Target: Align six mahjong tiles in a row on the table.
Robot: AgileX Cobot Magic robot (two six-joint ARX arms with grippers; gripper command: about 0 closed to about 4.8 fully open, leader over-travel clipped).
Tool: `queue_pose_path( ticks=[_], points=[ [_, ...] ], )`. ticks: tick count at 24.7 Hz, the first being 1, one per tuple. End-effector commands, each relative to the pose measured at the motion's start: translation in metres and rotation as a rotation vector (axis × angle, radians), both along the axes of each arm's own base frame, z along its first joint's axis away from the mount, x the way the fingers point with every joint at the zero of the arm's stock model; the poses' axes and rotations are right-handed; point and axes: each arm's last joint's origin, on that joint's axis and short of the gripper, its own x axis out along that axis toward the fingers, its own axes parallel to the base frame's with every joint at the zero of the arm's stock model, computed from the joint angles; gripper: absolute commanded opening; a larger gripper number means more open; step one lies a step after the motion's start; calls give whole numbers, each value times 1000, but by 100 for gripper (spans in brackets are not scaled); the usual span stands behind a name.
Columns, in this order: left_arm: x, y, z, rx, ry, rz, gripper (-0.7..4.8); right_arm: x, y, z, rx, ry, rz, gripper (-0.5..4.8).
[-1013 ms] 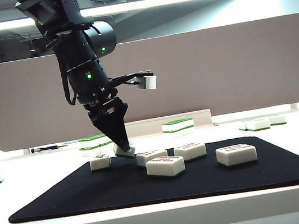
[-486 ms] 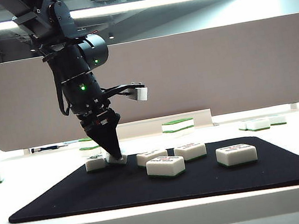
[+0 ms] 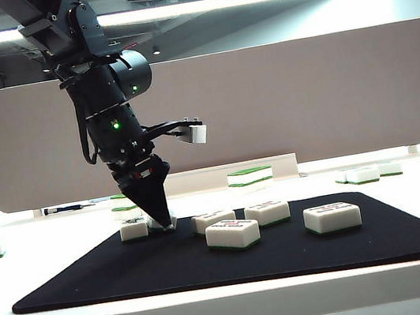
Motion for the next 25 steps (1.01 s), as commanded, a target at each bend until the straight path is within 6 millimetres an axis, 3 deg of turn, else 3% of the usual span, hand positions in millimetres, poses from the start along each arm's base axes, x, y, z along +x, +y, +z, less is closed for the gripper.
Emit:
queue_pose_path(
  ticks=[1,6,11,16,25],
  points=[
    [0,0,1,-4,-5,0,316,-3,0,1,-1,-29,1,-1],
    [3,-2,10,-24,-17,30,319,-3,0,1,-1,-29,1,-1],
    [10,-12,46,-278,68,279,318,-3,0,1,-1,-29,1,-1],
    [-8,-26,40,-232,197,249,315,-3,0,1,-1,-30,1,-1],
    [-24,-52,33,-190,230,191,303,-3,0,1,-2,-30,-3,-1]
  ],
)
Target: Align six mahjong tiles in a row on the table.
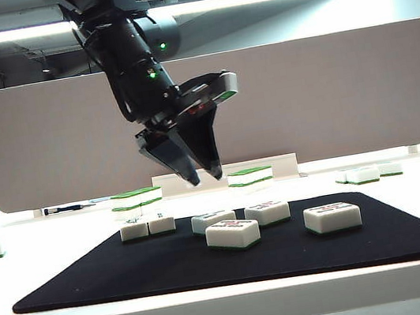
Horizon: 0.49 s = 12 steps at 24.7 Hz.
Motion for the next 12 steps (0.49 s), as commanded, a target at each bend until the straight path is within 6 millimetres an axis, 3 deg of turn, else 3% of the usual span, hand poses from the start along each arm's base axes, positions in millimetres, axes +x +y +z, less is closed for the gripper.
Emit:
queue_pose_path(
  ticks=[1,6,8,9,12],
  points=[
    [-3,-9,-9,45,7,-6,303,-3,0,1,-1,-30,-1,-1],
    [-4,-17,-33,130,47,-11,301,-3,0,1,-1,-30,-1,-1],
    [-3,-18,-39,140,61,0,246,-3,0,1,-1,-30,-1,-1],
    [-2,-18,-41,152,70,51,175,-3,0,1,-1,-30,-1,-1],
    [0,-19,-41,132,89,171,119,-3,0,1,-1,-30,-1,-1]
  ],
)
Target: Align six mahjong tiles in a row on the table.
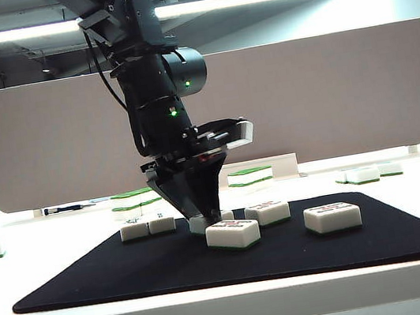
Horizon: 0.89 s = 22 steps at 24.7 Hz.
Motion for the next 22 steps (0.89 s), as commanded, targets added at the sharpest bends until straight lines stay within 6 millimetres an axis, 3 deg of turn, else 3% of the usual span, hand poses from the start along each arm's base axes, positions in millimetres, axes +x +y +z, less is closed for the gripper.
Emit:
queue_pose_path(
  ticks=[1,9,13,17,22],
  points=[
    [3,-2,3,-45,11,188,119,-3,0,1,-2,-30,-1,-1],
    [15,-5,7,-133,-44,638,119,-3,0,1,-2,-30,0,-1],
    [16,-5,7,-149,-46,695,132,-3,0,1,-2,-30,0,-1],
    [18,-6,8,-164,-56,696,252,-3,0,1,-2,-30,0,-1],
    [19,-7,14,-169,-98,627,252,-3,0,1,-2,-30,0,-1]
  ],
)
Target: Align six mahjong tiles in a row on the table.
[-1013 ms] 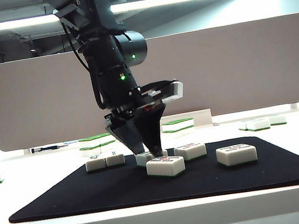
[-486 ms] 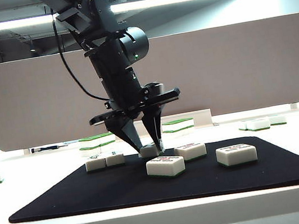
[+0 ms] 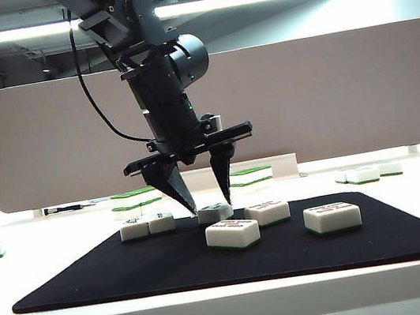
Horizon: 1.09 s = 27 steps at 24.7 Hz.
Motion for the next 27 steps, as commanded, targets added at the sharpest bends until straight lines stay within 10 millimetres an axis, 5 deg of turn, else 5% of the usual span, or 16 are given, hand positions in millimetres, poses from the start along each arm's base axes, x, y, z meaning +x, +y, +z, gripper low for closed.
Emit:
queue_pose_path(
  ticks=[1,8,10,19,27],
  points=[
    [0,1,13,42,-80,-130,251,-3,0,1,-1,-30,-1,-1],
    [-7,6,25,344,-261,-811,252,-3,0,1,-1,-29,0,-1],
    [-8,6,23,374,-262,-878,252,-3,0,1,-1,-30,-1,-1],
    [-6,2,24,122,-173,-537,251,-3,0,1,-2,-29,-1,-1],
    [-5,2,18,72,-107,-383,246,-3,0,1,-1,-29,-1,-1]
  ],
)
